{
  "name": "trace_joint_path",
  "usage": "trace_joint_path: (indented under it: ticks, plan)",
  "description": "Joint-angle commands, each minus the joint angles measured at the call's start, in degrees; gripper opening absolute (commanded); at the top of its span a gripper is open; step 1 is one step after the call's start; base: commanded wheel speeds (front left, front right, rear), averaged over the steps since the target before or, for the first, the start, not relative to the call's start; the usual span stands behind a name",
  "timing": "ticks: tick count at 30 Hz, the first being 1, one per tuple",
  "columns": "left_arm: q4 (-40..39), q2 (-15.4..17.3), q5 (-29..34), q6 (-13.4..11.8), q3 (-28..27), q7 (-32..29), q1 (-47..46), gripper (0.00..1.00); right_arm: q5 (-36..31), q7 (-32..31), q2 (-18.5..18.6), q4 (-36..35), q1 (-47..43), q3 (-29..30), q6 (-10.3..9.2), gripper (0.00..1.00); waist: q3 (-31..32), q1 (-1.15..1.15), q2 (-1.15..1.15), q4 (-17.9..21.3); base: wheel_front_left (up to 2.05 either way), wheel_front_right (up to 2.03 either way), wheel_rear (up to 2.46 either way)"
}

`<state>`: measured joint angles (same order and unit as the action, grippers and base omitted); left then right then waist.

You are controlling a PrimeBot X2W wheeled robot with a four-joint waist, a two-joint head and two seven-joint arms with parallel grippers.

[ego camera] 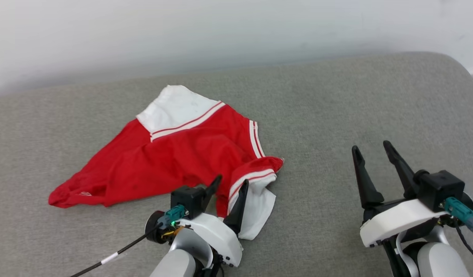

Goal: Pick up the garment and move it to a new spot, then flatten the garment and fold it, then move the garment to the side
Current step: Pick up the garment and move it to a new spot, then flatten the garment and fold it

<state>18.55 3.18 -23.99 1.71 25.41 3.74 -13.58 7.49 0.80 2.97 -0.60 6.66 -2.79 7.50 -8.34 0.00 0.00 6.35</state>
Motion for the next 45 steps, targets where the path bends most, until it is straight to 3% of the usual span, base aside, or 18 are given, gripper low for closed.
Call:
trace_joint_path:
  ticks: [1,9,18,24,36,45]
  plan:
    - [-1.1,0.0,0.3,-0.6,0.0,1.1,-0.2,1.0,-0.3,-0.1,-0.1,0.1,-0.8,-0.2,-0.02,1.0,1.7,0.0,0.0,-1.4,0.0,0.0,0.0]
    - [-6.6,1.9,3.5,-4.1,-1.4,6.5,0.0,1.0,-0.4,-1.3,-0.1,-0.1,-3.8,0.6,-0.02,1.0,6.6,0.0,0.0,-4.3,0.0,0.0,0.0]
    - [-9.4,7.8,4.6,-8.5,-6.8,8.7,4.6,1.0,-0.1,-2.7,-0.1,-2.2,-7.9,2.6,-0.02,1.0,9.1,0.0,0.0,-6.2,0.0,0.0,0.0]
    - [-11.4,10.0,4.4,-9.2,-7.5,8.3,7.9,1.0,0.0,-3.5,-0.1,-3.5,-9.4,3.1,-0.02,1.0,9.3,0.0,0.0,-6.5,0.0,0.0,0.0]
    - [-13.8,10.1,4.0,-10.3,-7.5,7.9,8.0,1.0,0.6,-3.9,-0.1,-3.7,-9.4,3.0,-0.02,1.0,9.0,0.0,0.0,-6.3,0.0,0.0,0.0]
    - [-15.8,9.8,4.1,-10.5,-7.3,8.9,7.0,1.0,0.9,-8.2,-0.1,0.0,-7.3,7.6,-0.02,1.0,7.1,0.0,0.0,-8.0,0.0,0.0,0.0]
